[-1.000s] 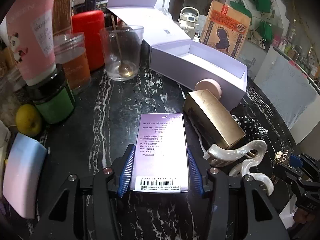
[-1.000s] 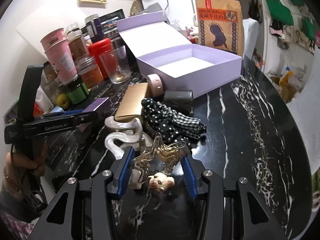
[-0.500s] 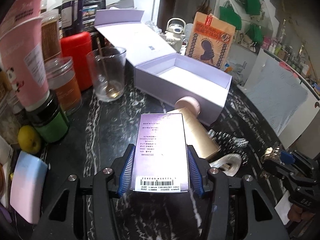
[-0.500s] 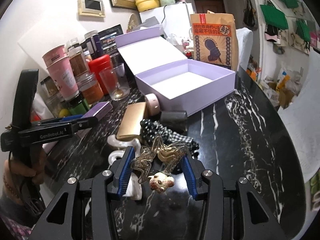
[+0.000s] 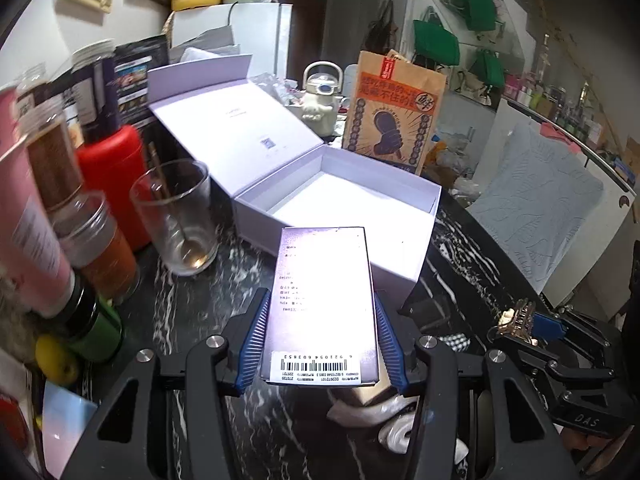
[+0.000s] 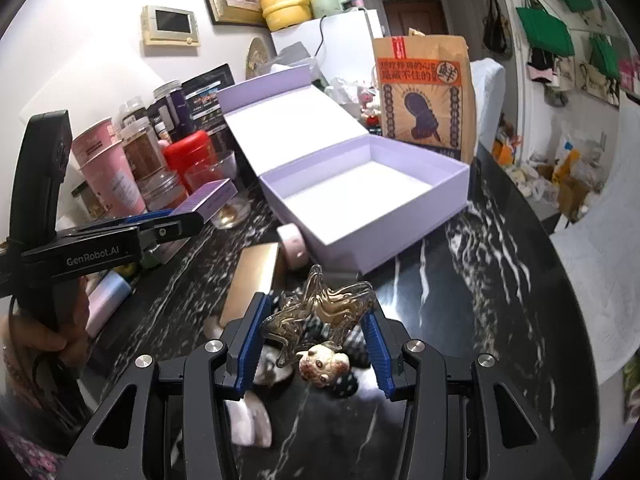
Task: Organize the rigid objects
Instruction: 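Carry the purple box and claw clip into the lavender box with both tools, then open the left tool releasing the purple box while the right tool releases the clip, then withdraw both tools from the lavender box toward the remaining items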
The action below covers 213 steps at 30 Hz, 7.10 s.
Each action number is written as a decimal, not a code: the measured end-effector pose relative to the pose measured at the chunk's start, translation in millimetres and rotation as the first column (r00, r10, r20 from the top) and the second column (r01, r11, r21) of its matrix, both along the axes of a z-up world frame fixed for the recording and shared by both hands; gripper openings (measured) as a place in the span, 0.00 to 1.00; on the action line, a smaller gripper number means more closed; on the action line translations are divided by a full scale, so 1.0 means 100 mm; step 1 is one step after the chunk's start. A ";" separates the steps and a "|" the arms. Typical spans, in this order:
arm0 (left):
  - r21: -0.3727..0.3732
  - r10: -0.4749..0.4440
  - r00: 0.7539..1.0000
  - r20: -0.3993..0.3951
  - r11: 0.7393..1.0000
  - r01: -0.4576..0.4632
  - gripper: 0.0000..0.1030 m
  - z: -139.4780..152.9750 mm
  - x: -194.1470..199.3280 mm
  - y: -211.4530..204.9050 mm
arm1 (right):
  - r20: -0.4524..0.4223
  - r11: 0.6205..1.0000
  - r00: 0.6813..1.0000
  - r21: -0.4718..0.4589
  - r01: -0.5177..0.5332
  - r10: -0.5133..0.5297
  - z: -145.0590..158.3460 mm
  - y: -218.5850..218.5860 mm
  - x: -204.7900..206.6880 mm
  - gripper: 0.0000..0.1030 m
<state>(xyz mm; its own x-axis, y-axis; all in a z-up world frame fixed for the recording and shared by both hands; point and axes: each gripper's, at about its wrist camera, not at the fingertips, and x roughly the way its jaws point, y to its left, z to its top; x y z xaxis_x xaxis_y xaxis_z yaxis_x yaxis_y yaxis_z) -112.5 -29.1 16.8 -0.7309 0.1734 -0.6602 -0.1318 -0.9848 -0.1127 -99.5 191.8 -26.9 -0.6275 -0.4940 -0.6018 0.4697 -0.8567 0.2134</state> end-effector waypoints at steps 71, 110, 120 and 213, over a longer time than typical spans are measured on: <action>-0.086 -0.052 0.989 0.137 0.994 0.064 0.49 -0.34 -2.21 0.42 | 0.079 0.998 0.995 -0.009 0.062 -0.061 0.03 -0.24 -2.15 0.45; -0.124 -0.057 0.956 0.286 0.988 0.096 0.49 -0.82 -2.24 0.67 | 0.123 0.992 0.988 0.091 0.085 -0.095 -0.35 -0.29 -2.28 0.51; -0.149 -0.032 0.962 0.271 0.986 0.075 0.80 -0.74 -2.23 0.67 | 0.121 0.989 0.985 0.096 0.115 -0.127 -0.25 -0.21 -2.27 0.55; -0.057 0.015 0.998 0.058 0.998 -0.012 1.00 -0.13 0.01 0.01 | -0.013 0.995 0.999 0.091 -0.041 0.042 0.08 -0.32 0.11 0.81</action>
